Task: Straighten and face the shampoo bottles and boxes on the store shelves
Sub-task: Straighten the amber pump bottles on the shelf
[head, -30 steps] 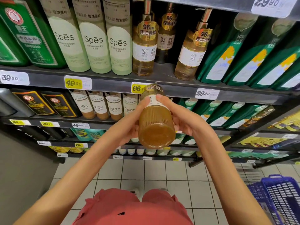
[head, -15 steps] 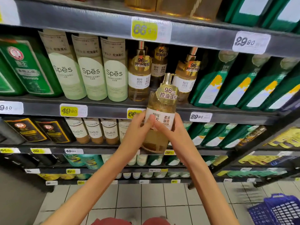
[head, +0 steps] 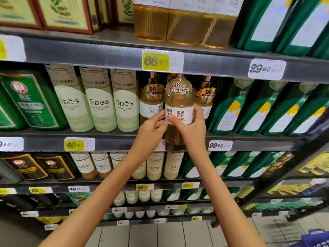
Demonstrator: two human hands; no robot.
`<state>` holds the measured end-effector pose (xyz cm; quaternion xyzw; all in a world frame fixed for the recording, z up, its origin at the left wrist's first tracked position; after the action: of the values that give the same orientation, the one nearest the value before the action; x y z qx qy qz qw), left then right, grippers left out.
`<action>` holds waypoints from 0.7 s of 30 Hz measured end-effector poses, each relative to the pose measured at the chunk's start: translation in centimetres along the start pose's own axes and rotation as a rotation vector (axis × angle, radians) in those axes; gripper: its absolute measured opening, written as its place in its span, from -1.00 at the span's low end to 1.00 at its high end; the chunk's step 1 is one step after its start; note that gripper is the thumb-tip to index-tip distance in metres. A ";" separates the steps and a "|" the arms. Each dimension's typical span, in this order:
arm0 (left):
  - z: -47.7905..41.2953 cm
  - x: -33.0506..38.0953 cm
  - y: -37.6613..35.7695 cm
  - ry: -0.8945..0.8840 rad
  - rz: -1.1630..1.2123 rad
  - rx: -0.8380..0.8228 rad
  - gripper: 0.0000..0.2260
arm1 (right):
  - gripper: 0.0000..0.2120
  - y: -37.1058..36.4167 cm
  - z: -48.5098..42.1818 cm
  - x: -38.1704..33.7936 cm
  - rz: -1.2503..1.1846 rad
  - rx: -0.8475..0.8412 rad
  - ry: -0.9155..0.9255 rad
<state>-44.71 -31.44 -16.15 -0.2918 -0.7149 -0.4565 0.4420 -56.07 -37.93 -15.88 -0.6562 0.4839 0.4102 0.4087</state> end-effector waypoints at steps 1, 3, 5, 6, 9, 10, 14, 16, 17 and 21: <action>-0.2 0.0 -0.1 -0.001 -0.008 0.006 -0.65 | -0.44 -0.1 -0.1 0.2 -0.005 0.015 0.018; -0.6 -0.2 -0.1 -0.003 -0.019 0.018 -0.65 | -0.43 -0.3 -0.3 0.7 0.016 0.035 0.039; -0.8 -0.5 -0.2 -0.005 -0.017 0.023 -0.66 | -0.37 -0.4 -0.6 1.5 0.043 0.044 0.031; -0.8 -0.7 -0.3 -0.011 -0.017 0.023 -0.67 | -0.35 -0.4 -0.7 1.8 0.045 0.053 0.023; -0.9 -1.1 -0.5 -0.012 -0.017 0.014 -0.68 | -0.36 -0.4 -1.0 2.4 0.034 0.076 0.015; -1.0 -1.2 -0.6 -0.006 -0.011 0.007 -0.67 | -0.37 -0.5 -1.0 2.5 0.031 0.075 0.023; -1.0 -1.5 -0.6 -0.007 -0.011 0.010 -0.66 | -0.35 -0.7 -0.6 2.7 0.108 0.110 0.105; -0.9 -1.6 -0.6 -0.015 -0.012 0.015 -0.65 | -0.32 -0.9 -0.6 2.8 0.166 0.118 0.139; -0.9 -1.6 -0.6 -0.018 -0.013 0.021 -0.65 | -0.31 -1.0 -0.7 2.9 0.190 0.119 0.142; -1.0 -1.6 -0.8 -0.027 -0.029 0.030 -0.62 | -0.35 -1.1 -1.1 3.1 0.176 0.157 0.110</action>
<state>-44.33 -32.70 -17.77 -0.2807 -0.7316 -0.4482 0.4301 -54.22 -39.68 -18.29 -0.5986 0.5920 0.3687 0.3941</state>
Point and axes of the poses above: each hand's wrist, its own z-axis away from the middle knuckle, its own y-axis out of the back of the hand, x = y × z, the point moved 4 cm from there along -z, towards the middle knuckle, and after that the axes turned 15 degrees about -z, right-handed, at the moved point
